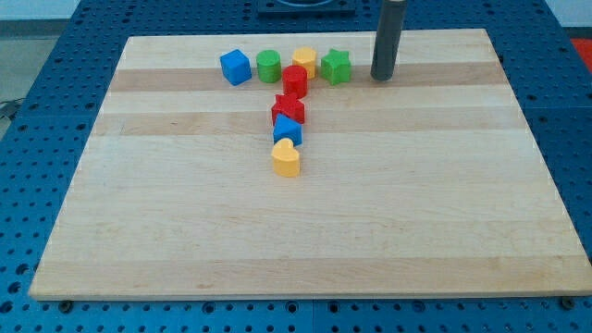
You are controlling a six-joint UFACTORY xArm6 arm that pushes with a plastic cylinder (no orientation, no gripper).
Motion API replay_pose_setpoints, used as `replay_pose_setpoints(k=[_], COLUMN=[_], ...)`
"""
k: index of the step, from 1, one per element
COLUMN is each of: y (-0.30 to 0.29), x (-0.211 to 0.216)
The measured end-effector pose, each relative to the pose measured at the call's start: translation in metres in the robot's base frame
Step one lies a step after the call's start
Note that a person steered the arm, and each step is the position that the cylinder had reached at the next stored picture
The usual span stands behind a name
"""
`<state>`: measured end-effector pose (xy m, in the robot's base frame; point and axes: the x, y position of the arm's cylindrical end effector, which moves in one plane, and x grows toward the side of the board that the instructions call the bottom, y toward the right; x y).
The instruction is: Slide your hand to the top center
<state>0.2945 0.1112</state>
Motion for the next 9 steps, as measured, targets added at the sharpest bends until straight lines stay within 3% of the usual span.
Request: replay_pose_setpoints(k=[2,3,4,7,9], y=[-0.021,-0.025,-0.043,-0.092,-0.117], x=[-0.017,-0.045,-0.102,-0.068,-0.070])
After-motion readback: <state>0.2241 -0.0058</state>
